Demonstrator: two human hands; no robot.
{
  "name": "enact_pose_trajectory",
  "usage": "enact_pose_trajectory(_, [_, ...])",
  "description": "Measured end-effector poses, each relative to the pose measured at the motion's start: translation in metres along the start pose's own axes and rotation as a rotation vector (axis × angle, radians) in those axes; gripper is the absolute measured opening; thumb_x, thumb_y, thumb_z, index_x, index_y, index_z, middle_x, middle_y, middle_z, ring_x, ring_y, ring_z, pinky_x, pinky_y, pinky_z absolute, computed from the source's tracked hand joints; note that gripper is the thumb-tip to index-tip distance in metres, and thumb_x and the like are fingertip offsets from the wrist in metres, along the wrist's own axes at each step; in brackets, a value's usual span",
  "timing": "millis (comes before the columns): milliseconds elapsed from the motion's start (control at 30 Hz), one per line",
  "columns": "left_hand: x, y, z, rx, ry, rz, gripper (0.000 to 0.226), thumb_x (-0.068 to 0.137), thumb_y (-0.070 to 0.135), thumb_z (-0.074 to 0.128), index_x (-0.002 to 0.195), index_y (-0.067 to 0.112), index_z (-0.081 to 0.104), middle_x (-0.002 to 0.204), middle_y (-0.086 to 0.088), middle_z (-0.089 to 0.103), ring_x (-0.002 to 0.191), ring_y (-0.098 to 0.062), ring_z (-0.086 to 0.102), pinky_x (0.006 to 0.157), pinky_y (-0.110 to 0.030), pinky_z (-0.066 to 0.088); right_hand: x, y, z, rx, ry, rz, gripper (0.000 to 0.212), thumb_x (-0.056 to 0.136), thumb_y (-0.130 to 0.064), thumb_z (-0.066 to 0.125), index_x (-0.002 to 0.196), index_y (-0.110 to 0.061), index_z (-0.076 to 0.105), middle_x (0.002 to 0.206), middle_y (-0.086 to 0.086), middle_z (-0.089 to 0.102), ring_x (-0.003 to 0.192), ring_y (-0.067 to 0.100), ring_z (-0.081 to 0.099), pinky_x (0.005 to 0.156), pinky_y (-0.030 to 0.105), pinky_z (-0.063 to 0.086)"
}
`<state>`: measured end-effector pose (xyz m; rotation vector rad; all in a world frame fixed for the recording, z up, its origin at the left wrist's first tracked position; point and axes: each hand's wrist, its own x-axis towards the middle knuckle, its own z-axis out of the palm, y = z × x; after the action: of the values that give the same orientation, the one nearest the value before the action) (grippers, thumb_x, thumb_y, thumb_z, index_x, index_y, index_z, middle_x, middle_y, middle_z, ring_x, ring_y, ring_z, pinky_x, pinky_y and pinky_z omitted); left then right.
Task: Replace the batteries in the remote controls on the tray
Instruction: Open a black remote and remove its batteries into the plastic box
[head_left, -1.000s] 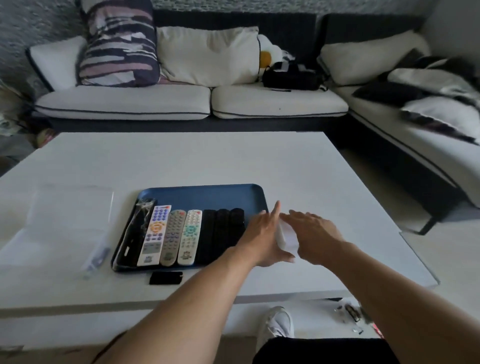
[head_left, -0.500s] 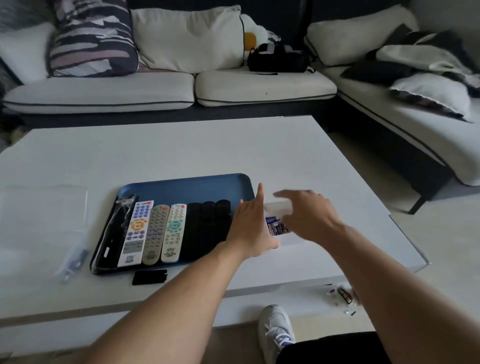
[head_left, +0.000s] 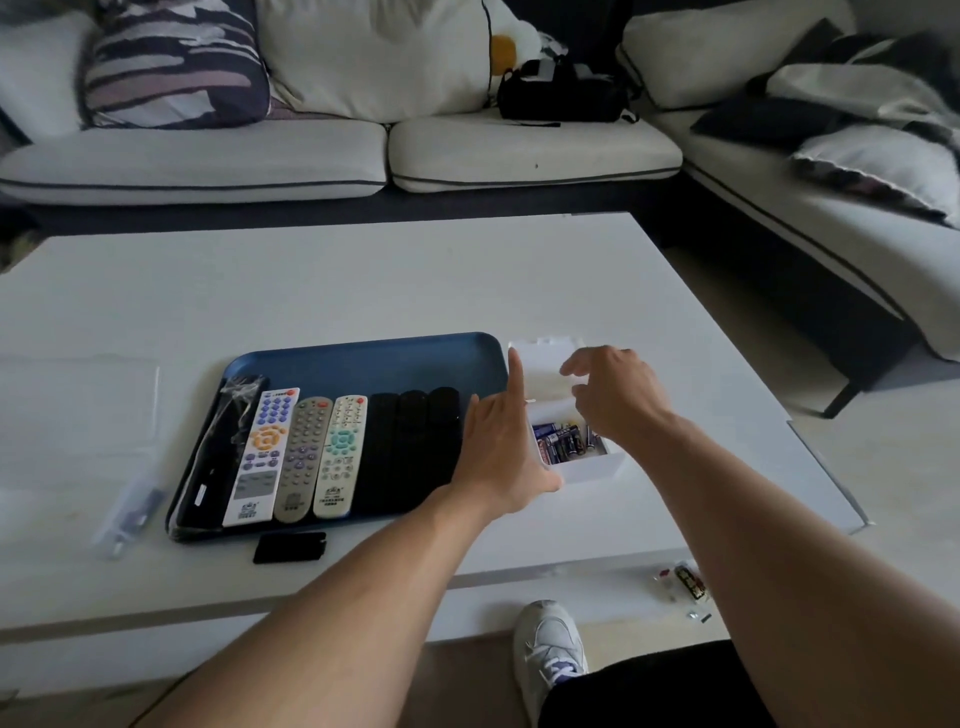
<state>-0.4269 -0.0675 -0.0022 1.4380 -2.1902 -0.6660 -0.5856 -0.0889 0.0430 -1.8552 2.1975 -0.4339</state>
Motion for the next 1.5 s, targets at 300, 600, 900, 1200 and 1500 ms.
enact_pose_trajectory(300, [0.003,0.000,-0.001,0.014,-0.048,-0.017,0.145,0.061,0.035,0.088,0.158,0.018,-0.019,0.129,-0.001,0.050,0.129,-0.025,0.041,0.122,-0.043,0.018,-0.014,-0.010,-0.008,-0.291,-0.260,-0.114,0.037,0.081,-0.015,0.073,0.106,-0.043,0.071,0.105,-0.009,0.069,0.093,0.017,0.068,0.073,0.029,0.052])
enact_pose_trajectory(600, [0.003,-0.001,0.000,-0.002,-0.035,-0.001,0.141,0.061,0.034,0.085,0.158,0.020,-0.016,0.116,-0.001,0.052,0.120,-0.026,0.045,0.117,-0.039,0.026,-0.025,-0.019,0.011,-0.534,-0.160,-0.226,0.031,0.090,-0.012,0.061,0.117,-0.027,0.065,0.104,-0.001,0.066,0.091,0.023,0.066,0.068,0.030,0.038])
enact_pose_trajectory(900, [0.003,-0.002,0.001,0.015,-0.039,0.006,0.141,0.063,0.036,0.084,0.157,0.021,-0.020,0.121,-0.002,0.051,0.123,-0.026,0.043,0.118,-0.040,0.025,-0.023,-0.010,0.006,-0.460,-0.125,-0.146,0.031,0.092,-0.009,0.060,0.120,-0.020,0.066,0.112,0.007,0.066,0.101,0.029,0.066,0.079,0.035,0.051])
enact_pose_trajectory(1200, [0.004,0.001,0.000,0.002,-0.047,0.003,0.140,0.064,0.035,0.086,0.158,0.020,-0.016,0.117,0.000,0.051,0.120,-0.026,0.044,0.118,-0.042,0.026,-0.022,-0.008,0.005,-0.503,-0.139,-0.150,0.024,0.086,-0.003,0.059,0.104,-0.016,0.067,0.093,0.006,0.064,0.081,0.028,0.059,0.067,0.032,0.040])
enact_pose_trajectory(1500, [0.004,0.003,0.000,0.005,-0.051,-0.010,0.140,0.064,0.033,0.086,0.159,0.020,-0.015,0.121,-0.002,0.052,0.122,-0.027,0.044,0.116,-0.040,0.027,-0.017,0.000,-0.011,-0.400,-0.180,-0.154,0.037,0.084,-0.015,0.060,0.112,-0.037,0.070,0.105,-0.003,0.067,0.095,0.023,0.066,0.073,0.029,0.044])
